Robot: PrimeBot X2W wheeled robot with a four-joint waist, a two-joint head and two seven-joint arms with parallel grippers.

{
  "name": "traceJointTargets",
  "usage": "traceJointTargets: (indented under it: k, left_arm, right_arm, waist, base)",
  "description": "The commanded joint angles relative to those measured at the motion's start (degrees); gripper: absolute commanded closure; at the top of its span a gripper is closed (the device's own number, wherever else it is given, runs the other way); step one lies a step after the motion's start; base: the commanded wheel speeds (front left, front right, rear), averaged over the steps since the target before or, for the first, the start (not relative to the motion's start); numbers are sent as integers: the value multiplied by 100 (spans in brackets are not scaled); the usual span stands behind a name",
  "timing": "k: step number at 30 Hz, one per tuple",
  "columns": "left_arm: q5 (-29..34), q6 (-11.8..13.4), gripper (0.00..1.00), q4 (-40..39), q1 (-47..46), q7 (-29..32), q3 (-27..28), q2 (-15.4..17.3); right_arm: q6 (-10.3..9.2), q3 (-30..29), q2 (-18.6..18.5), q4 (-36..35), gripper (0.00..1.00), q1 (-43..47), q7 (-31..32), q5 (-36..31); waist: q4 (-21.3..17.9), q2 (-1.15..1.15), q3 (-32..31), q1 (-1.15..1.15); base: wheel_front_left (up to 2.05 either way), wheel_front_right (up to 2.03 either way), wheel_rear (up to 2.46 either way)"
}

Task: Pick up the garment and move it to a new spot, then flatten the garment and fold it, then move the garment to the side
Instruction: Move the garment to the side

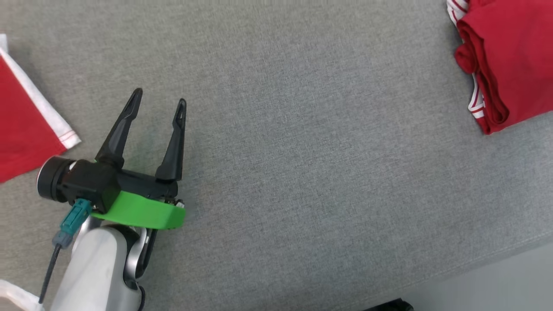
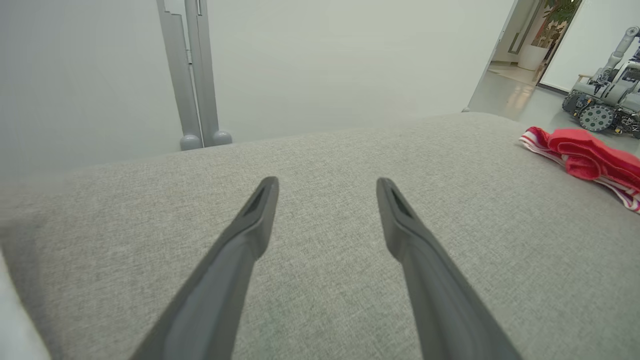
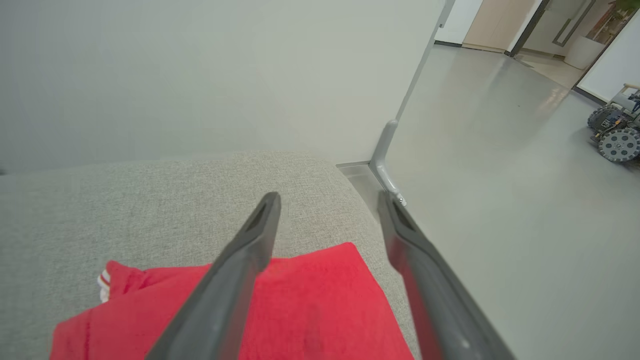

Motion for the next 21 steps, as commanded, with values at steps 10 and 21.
traceJointTargets:
  k: [10, 21]
  left_arm:
    - [-355, 215, 0, 509, 606, -419, 325, -190]
    - [-525, 420, 0, 579, 1343, -511, 766, -221]
  right_arm:
    - [1, -653, 492, -1951, 0, 1613, -15, -1060]
    - [0, -877, 1180, -3660, 0, 3500, -15, -872]
  waist:
    - [585, 0, -1616, -1]
    - [1074, 0, -2517, -1]
  base:
    - [0, 0, 0]
    - [0, 0, 0]
